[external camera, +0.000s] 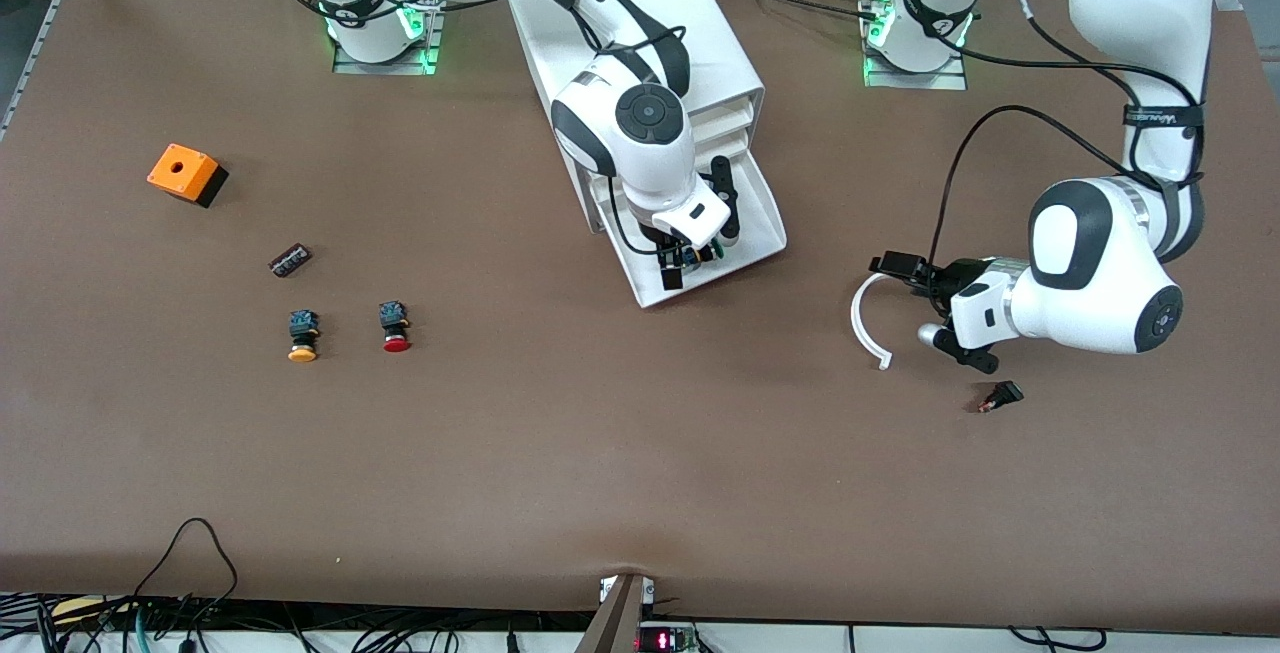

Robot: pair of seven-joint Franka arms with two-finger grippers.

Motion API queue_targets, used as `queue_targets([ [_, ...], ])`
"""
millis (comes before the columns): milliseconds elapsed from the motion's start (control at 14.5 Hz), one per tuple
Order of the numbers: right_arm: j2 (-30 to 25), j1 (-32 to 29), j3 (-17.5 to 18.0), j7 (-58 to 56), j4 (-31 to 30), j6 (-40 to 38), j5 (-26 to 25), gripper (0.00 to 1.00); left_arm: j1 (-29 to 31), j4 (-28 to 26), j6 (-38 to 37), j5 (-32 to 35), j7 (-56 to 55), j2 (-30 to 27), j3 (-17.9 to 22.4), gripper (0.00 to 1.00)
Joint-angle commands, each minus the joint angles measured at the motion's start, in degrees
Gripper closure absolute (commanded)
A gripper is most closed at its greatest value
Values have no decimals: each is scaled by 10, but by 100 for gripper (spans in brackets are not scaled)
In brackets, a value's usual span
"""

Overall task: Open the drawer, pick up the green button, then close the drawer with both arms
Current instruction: 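Grasp the green button with the right gripper while the left gripper releases, then lift the green button out of the drawer with the right gripper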

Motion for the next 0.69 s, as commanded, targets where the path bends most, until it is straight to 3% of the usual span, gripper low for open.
queue_targets([
  [0, 7, 8, -2, 1, 10, 7, -6, 0, 1, 20, -9, 108, -45, -11, 0, 0],
  [276, 18, 14, -2, -4, 11, 22, -7, 0, 2, 34, -38, 199, -78, -49, -3, 0],
  [622, 24, 30, -10, -1, 10, 26, -8, 0, -11, 37, -61, 206, -115, -81, -8, 0],
])
